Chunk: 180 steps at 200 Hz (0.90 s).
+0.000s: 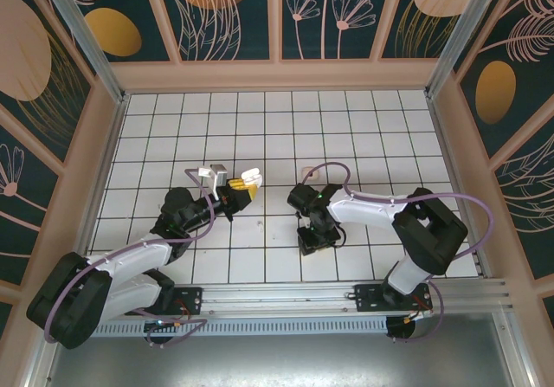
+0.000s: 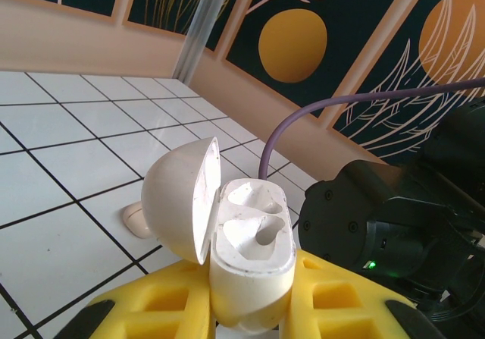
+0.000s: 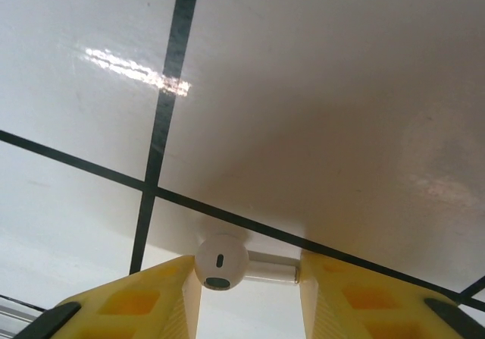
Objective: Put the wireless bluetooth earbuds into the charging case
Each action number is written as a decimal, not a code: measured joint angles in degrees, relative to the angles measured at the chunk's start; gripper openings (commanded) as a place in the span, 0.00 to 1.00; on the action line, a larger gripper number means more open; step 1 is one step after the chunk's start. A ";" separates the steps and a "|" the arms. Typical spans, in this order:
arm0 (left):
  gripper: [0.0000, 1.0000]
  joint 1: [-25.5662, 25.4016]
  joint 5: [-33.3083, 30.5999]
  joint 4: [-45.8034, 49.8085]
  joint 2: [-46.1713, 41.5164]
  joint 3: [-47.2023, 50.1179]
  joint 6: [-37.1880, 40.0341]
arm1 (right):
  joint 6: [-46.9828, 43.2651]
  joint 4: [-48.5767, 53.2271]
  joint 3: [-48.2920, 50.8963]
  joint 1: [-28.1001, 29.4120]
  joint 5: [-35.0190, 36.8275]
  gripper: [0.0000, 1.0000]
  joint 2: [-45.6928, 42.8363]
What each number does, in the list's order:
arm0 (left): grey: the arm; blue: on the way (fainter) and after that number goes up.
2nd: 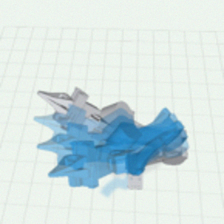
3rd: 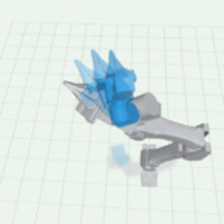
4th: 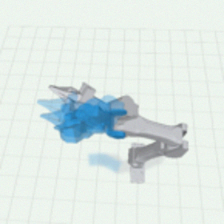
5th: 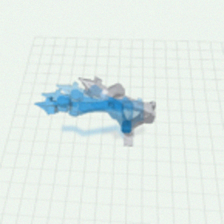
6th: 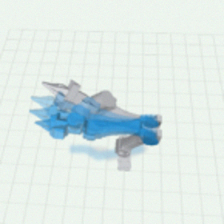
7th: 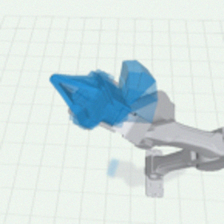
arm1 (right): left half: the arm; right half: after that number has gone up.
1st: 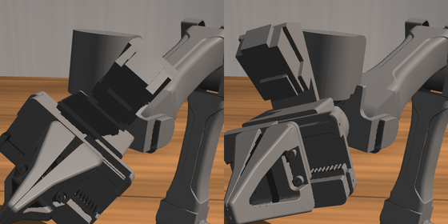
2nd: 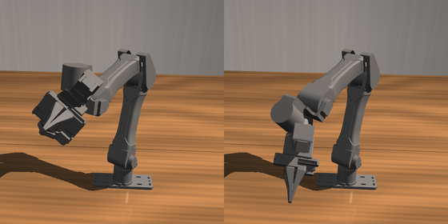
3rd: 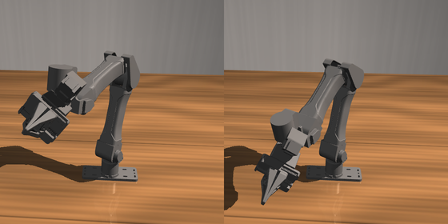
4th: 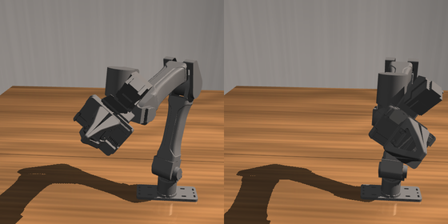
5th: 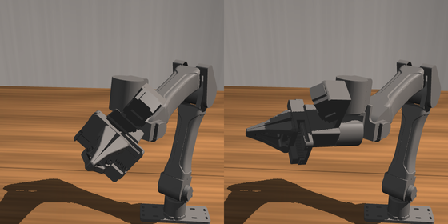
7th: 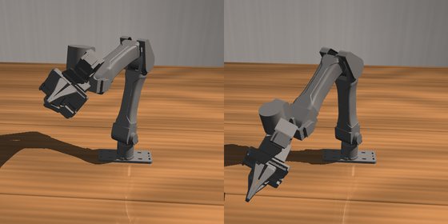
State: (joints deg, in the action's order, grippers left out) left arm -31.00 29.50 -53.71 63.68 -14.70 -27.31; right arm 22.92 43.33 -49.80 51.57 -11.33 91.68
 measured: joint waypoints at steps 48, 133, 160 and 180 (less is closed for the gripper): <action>0.21 0.00 0.02 0.00 0.00 0.00 0.00 | 2.40 -0.26 -0.20 -1.46 1.81 0.36 -0.04; 0.21 0.00 0.48 0.42 0.87 -1.22 0.02 | 4.83 -0.50 -2.36 -8.09 4.39 0.45 -3.37; 0.21 0.00 0.48 0.39 0.87 -1.44 0.02 | 3.41 0.15 -3.54 -8.09 3.80 0.45 -3.61; 0.21 0.00 0.48 0.42 0.87 -1.49 0.02 | 2.45 0.37 -3.52 -8.09 2.23 0.46 -3.43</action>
State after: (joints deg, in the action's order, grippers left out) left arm -31.00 29.98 -53.30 64.55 -16.19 -27.29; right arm 25.36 43.70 -53.32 43.48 -9.10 88.25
